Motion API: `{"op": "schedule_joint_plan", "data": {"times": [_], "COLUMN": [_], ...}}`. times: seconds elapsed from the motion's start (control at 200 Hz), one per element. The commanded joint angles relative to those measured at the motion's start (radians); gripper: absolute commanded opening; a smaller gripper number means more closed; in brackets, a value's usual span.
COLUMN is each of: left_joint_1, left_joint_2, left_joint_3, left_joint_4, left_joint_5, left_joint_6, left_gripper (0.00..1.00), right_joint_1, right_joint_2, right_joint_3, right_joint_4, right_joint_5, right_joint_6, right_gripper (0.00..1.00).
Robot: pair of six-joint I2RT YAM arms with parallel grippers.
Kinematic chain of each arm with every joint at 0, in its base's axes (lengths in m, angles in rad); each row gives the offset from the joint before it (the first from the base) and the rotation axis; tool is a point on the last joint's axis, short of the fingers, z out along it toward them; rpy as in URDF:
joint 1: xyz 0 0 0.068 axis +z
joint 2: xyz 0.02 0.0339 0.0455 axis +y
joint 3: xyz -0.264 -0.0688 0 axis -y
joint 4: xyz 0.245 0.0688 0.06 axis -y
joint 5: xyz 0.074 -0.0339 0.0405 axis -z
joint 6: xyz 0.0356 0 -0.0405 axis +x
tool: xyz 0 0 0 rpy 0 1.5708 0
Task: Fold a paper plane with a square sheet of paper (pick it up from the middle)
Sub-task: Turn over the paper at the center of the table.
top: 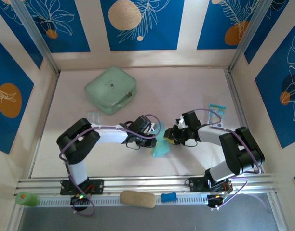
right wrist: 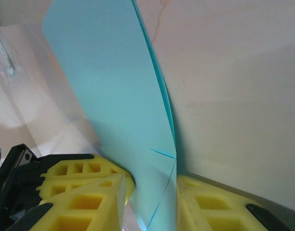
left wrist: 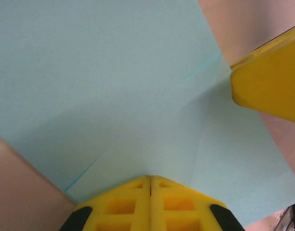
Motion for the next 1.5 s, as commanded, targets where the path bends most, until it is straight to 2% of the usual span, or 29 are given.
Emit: {"op": "schedule_joint_plan", "data": {"times": [0.0,0.54,0.78,1.005,1.11,1.31,1.495], "left_joint_1": [-0.006,-0.006,-0.006,-0.007,-0.006,-0.006,-0.002], "left_joint_2": [-0.017,-0.025,-0.03,-0.072,-0.113,-0.223,-0.326], "left_joint_3": [-0.012,-0.012,-0.008,-0.017,-0.021,-0.031,-0.037], "left_joint_4": [-0.031,-0.041,-0.041,-0.035,-0.046,-0.095,-0.175], "left_joint_5": [0.002,-0.002,-0.002,-0.029,-0.064,-0.19,-0.34], "left_joint_6": [-0.01,-0.01,-0.011,-0.015,-0.012,-0.006,0.001], "left_gripper": [0.04,0.03,0.05,0.11,0.16,0.22,0.26], "right_joint_1": [-0.013,-0.018,-0.018,-0.021,-0.021,-0.008,0.052], "right_joint_2": [0.016,0.054,0.06,0.007,-0.048,-0.218,-0.355], "right_joint_3": [-0.028,-0.047,-0.048,-0.056,-0.052,-0.01,0.088], "right_joint_4": [0.027,0.119,0.137,0.12,0.081,-0.107,-0.361], "right_joint_5": [-0.041,-0.082,-0.086,-0.063,-0.043,0.085,0.336], "right_joint_6": [-0.022,-0.039,-0.042,-0.05,-0.058,-0.131,-0.21], "right_gripper": [0.29,0.21,0.13,0.04,0.04,0.04,0.04]}}
